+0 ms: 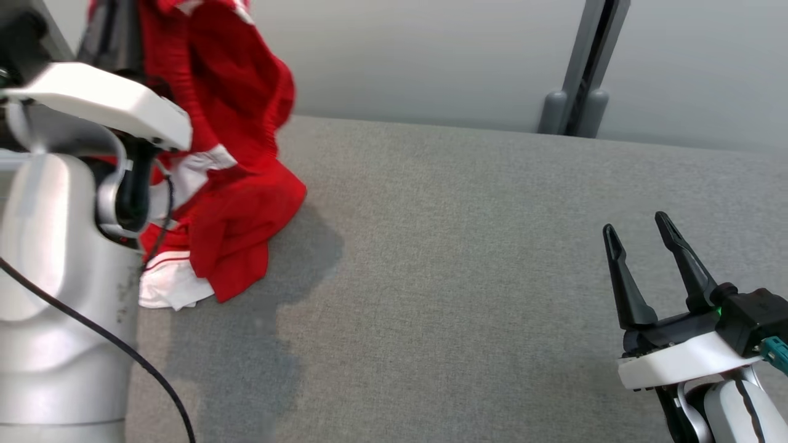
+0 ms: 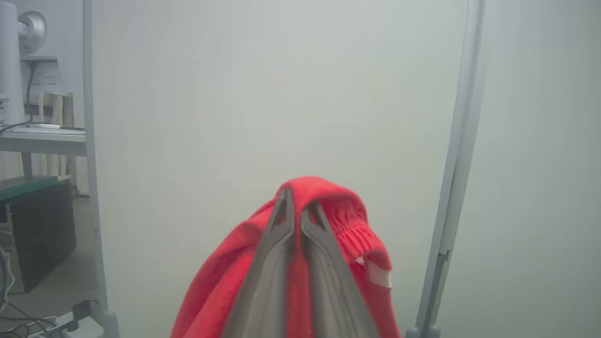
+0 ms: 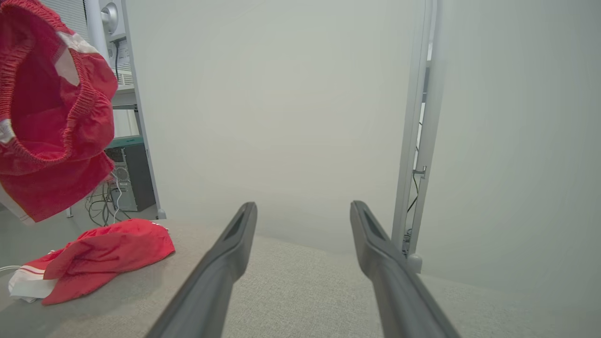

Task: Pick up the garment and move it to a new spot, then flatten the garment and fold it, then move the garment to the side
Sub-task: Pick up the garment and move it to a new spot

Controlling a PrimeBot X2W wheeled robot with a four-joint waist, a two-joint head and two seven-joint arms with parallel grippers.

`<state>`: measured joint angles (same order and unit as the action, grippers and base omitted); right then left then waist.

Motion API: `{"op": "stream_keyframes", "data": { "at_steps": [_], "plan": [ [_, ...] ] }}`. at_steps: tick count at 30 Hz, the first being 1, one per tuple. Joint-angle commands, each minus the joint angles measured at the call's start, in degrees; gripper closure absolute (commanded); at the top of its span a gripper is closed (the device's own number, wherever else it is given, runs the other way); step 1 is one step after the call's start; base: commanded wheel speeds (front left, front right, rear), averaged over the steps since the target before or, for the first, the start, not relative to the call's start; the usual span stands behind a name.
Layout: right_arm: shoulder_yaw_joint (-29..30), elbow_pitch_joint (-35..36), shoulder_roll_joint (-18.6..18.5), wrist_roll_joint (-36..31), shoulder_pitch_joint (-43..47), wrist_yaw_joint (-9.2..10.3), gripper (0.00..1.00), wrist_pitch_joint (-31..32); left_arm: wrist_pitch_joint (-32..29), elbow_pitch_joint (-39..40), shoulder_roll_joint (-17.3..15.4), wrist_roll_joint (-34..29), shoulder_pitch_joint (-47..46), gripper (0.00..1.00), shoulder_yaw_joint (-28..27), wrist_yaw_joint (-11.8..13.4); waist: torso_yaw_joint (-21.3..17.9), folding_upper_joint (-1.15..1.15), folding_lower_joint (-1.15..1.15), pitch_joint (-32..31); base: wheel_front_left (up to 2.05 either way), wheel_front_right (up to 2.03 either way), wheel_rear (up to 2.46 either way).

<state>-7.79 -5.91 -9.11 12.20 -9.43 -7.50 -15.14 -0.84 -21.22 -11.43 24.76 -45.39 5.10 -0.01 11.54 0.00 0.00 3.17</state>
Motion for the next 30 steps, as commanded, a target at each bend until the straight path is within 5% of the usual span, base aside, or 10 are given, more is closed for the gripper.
{"op": "stream_keyframes", "data": {
  "at_steps": [1, 9, 16, 30],
  "plan": [
    [0.4, -0.1, 0.0, -0.5, 0.1, 0.01, 0.0, 0.0, 0.3, 0.4, 0.1, 0.2, 0.8, 1.0, 0.2, -0.5, -0.9, 0.0, 0.0, -1.1, 0.0, 0.0, 0.0],
    [2.5, -1.5, 1.9, -2.1, 0.5, 0.01, 0.0, 0.0, 0.8, 4.8, 6.2, 3.4, 6.7, 1.0, 4.7, -1.8, -7.1, 0.0, 0.0, -4.0, 0.0, 0.0, 0.0],
    [4.1, -1.5, 0.5, -1.9, -0.7, 0.01, 0.0, 0.0, 3.7, 5.4, 8.2, 5.3, 9.9, 1.0, 11.3, -0.3, -14.2, 0.0, 0.0, -3.0, 0.0, 0.0, 0.0],
    [4.7, -0.8, -2.3, 1.5, -4.9, 0.01, 0.0, 0.0, 15.7, -6.1, 8.4, 22.2, 4.4, 1.0, 32.7, 12.9, -28.6, 0.0, 0.0, 5.1, 0.0, 0.0, 0.0]
  ]
}}
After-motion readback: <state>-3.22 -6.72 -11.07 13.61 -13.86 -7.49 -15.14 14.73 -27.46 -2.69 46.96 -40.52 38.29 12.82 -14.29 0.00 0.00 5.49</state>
